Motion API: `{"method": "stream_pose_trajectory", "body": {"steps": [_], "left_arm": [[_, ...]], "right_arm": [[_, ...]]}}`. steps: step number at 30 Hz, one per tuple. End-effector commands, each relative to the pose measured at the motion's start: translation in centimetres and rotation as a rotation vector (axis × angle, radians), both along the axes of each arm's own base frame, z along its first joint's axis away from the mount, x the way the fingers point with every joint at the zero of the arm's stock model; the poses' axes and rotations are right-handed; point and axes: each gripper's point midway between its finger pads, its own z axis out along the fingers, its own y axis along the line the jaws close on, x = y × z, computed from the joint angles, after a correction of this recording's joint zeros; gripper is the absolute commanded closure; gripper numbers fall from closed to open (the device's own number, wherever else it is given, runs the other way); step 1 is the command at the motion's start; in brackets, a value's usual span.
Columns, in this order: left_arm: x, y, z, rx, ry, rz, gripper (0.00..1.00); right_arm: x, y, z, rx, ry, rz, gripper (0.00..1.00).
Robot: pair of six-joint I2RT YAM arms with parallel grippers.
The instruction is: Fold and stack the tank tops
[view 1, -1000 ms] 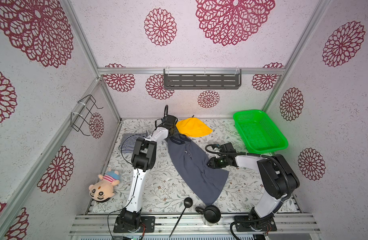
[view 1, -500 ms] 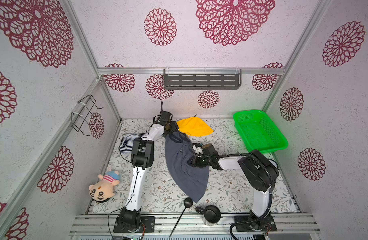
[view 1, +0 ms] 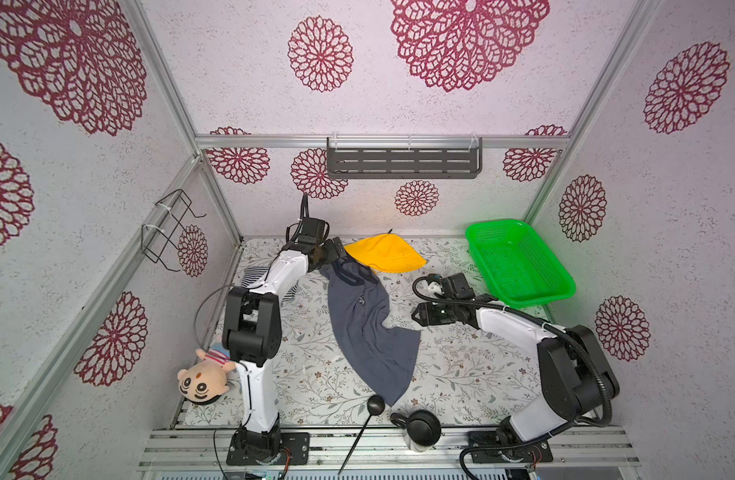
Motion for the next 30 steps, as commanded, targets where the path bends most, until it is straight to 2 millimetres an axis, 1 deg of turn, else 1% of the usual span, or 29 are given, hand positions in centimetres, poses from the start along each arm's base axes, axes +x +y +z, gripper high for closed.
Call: {"method": "stream_pose_trajectory", "body": {"steps": [1,5,7,8,9,11,14,16,18,21,24,26,27,30], "left_arm": [[-7.4,-2.2,0.6,0.075,0.059,-0.013,0.02],[-18.6,-6.5,-1.4,0.06,0.172,-0.044,0.16],[-23.2,-8.1,-3.0,0.035,0.242,-0.055,0.25],[-25.2,-8.6,-3.8,0.024,0.277,-0.054,0.3],[-26.9,-9.2,-4.6,0.012,0.301,-0.058,0.35],[-29.4,-10.7,-6.2,-0.031,0.346,-0.066,0.39],[-31.2,-12.6,-8.6,-0.067,0.4,-0.093,0.41],[-31.9,-13.5,-9.9,-0.057,0.433,-0.112,0.41],[-32.3,-14.0,-10.7,-0.036,0.455,-0.125,0.41],[-32.6,-14.2,-11.7,-0.015,0.479,-0.127,0.4],[-32.7,-13.6,-13.5,0.03,0.5,-0.11,0.38],[-32.5,-13.3,-14.4,0.062,0.507,-0.103,0.39],[-32.3,-13.2,-14.6,0.076,0.505,-0.099,0.43],[-31.8,-12.7,-15.7,0.11,0.506,-0.078,0.64]], "right_arm": [[-3.0,-1.6,-0.9,-0.084,0.077,0.037,0.47],[-2.4,-1.3,0.0,-0.035,0.057,-0.013,0.51],[-2.1,-0.5,0.5,0.017,0.047,-0.023,0.54],[-2.0,-0.1,0.7,0.046,0.04,-0.025,0.55],[-1.8,0.2,0.8,0.066,0.032,-0.028,0.56],[-1.7,0.3,0.7,0.08,0.026,-0.034,0.56],[-1.9,0.4,0.3,0.075,0.028,-0.018,0.54],[-2.1,0.2,0.2,0.072,0.028,-0.017,0.53],[-2.3,0.1,0.1,0.069,0.027,-0.021,0.53],[-2.7,-0.1,0.1,0.078,0.029,-0.03,0.52],[-3.1,0.1,-0.2,0.089,0.031,-0.029,0.52],[-3.3,0.1,-0.3,0.09,0.031,-0.031,0.52],[-3.3,0.1,-0.2,0.091,0.029,-0.031,0.52],[-3.3,0.1,-0.1,0.096,0.025,-0.031,0.52]]}}
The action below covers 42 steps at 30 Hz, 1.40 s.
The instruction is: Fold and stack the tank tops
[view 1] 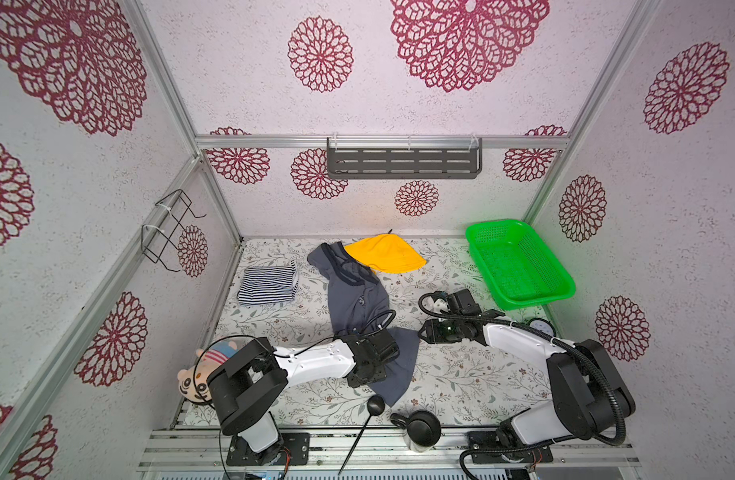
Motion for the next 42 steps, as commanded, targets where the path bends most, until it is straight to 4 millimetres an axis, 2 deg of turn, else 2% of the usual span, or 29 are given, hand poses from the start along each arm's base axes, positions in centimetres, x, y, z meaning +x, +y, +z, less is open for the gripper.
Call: {"method": "stream_pose_trajectory", "body": {"steps": [1,4,5,14,15,18,20,23,26,29,32,35,37,42], "left_arm": [[1.1,0.5,-1.1,0.038,-0.019,0.037,0.73],[1.9,1.7,-1.6,0.085,-0.033,0.053,0.99],[2.5,2.2,-1.6,0.093,-0.041,0.061,1.0],[10.1,7.9,0.7,0.191,-0.113,0.036,1.0],[10.6,8.2,0.7,0.191,-0.111,0.028,0.98],[11.2,8.2,1.5,0.201,-0.113,-0.006,0.77],[10.7,8.0,2.6,0.196,-0.123,-0.023,0.54],[9.5,7.8,5.0,0.173,-0.161,-0.025,0.27],[7.9,8.4,7.2,0.141,-0.185,0.005,0.14],[5.2,9.8,7.9,0.114,-0.172,0.047,0.06],[2.5,11.3,7.6,0.072,-0.151,0.105,0.07],[0.7,11.0,6.1,-0.044,-0.131,0.159,0.19],[0.5,10.6,5.1,-0.098,-0.134,0.196,0.27],[0.8,10.0,3.6,-0.126,-0.135,0.204,0.33]], "right_arm": [[0.4,0.7,1.7,0.046,-0.043,-0.001,0.52],[0.4,0.9,1.8,0.061,-0.045,0.0,0.52],[0.3,1.0,1.8,0.07,-0.047,-0.001,0.52],[0.3,2.7,2.1,0.149,-0.045,0.013,0.51],[0.3,2.9,2.1,0.15,-0.047,0.017,0.51],[-0.2,3.4,2.1,0.143,-0.039,0.036,0.5],[-0.8,3.5,2.1,0.136,-0.026,0.037,0.5],[-2.0,3.8,2.0,0.136,0.01,0.03,0.5],[-3.3,4.2,1.8,0.132,0.037,0.038,0.5],[-4.4,4.5,1.6,0.136,0.06,0.038,0.5],[-5.2,4.0,0.9,0.11,0.076,0.024,0.5],[-5.5,3.6,-0.1,0.088,0.101,0.019,0.53],[-5.5,4.0,-0.6,0.087,0.109,0.026,0.54],[-5.3,4.5,-1.0,0.092,0.121,0.026,0.56]]}}
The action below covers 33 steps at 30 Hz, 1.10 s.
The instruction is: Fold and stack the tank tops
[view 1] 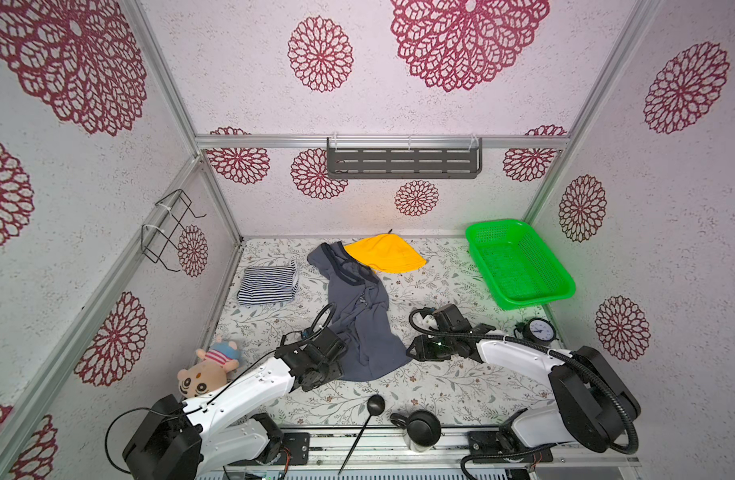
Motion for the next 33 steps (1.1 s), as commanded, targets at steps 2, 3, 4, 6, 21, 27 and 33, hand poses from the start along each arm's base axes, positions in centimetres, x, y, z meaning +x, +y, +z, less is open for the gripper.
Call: {"method": "stream_pose_trajectory", "body": {"steps": [2,3,4,6,21,27,33], "left_arm": [[1.5,-2.5,-0.2,-0.104,-0.029,0.028,0.33],[1.4,-2.7,-0.6,-0.104,-0.016,0.023,0.35],[1.4,-2.8,-1.0,-0.101,-0.006,0.021,0.36],[1.3,-2.9,-1.6,-0.1,0.006,0.019,0.38],[1.6,-3.4,-2.8,-0.051,0.027,0.006,0.94],[2.0,-3.1,1.4,0.004,-0.015,-0.077,1.0],[-0.3,-2.6,5.7,0.042,-0.012,-0.167,1.0]], "right_arm": [[0.5,0.5,0.3,0.006,-0.011,-0.013,0.56],[0.5,0.5,0.2,0.007,-0.009,-0.016,0.56],[0.5,0.5,0.1,0.007,-0.009,-0.017,0.56],[0.5,0.6,-0.1,0.011,-0.003,-0.02,0.56],[0.6,1.5,-1.9,-0.036,0.012,-0.012,0.89],[0.4,1.5,1.7,-0.071,-0.03,0.043,1.0],[-2.5,-1.1,5.3,-0.154,-0.024,0.109,1.0]]}}
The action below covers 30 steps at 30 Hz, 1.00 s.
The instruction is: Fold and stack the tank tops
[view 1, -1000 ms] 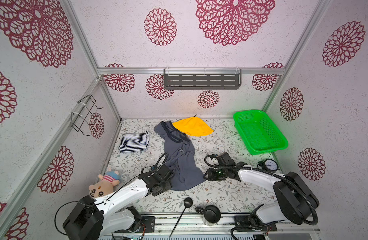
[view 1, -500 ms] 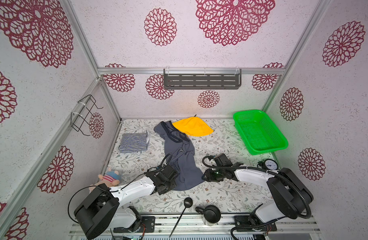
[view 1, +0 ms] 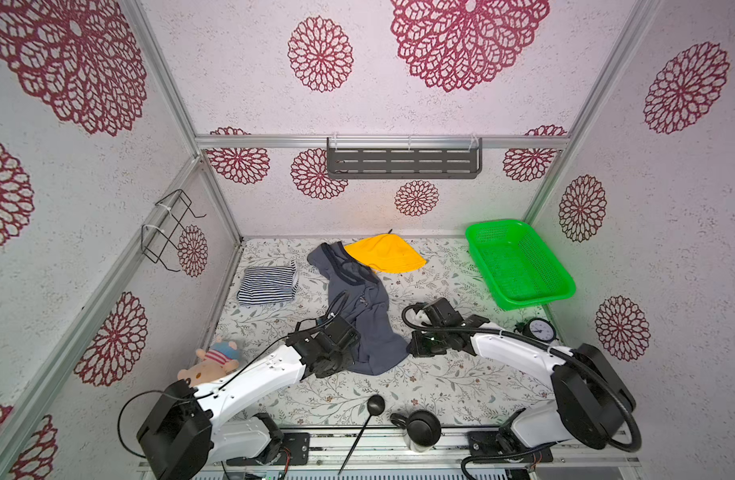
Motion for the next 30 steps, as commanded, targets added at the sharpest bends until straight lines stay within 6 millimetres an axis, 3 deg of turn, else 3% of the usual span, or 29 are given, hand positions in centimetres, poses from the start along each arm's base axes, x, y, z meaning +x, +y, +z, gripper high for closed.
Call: {"method": "stream_pose_trajectory", "body": {"steps": [1,10,14,16,20,30], "left_arm": [[-2.8,1.8,1.4,0.111,0.043,-0.074,1.0],[-7.2,-0.9,6.2,0.122,0.005,-0.293,1.0],[-7.8,-1.6,8.9,0.085,-0.066,-0.311,1.0],[-6.9,-1.6,9.3,0.075,-0.098,-0.295,1.0],[-5.0,-0.7,8.4,0.112,-0.078,-0.248,1.0],[1.5,1.1,5.8,0.065,-0.119,-0.126,1.0]], "right_arm": [[-3.0,-2.5,1.8,-0.103,0.023,0.063,1.0],[-8.6,-4.2,6.8,-0.147,-0.01,0.173,1.0],[-9.4,-4.3,10.6,-0.077,-0.082,0.175,1.0],[-8.8,-4.3,11.1,-0.087,-0.106,0.169,1.0],[-6.6,-3.8,8.7,-0.202,-0.1,0.18,1.0],[3.7,1.2,7.3,-0.05,-0.124,0.048,1.0]]}}
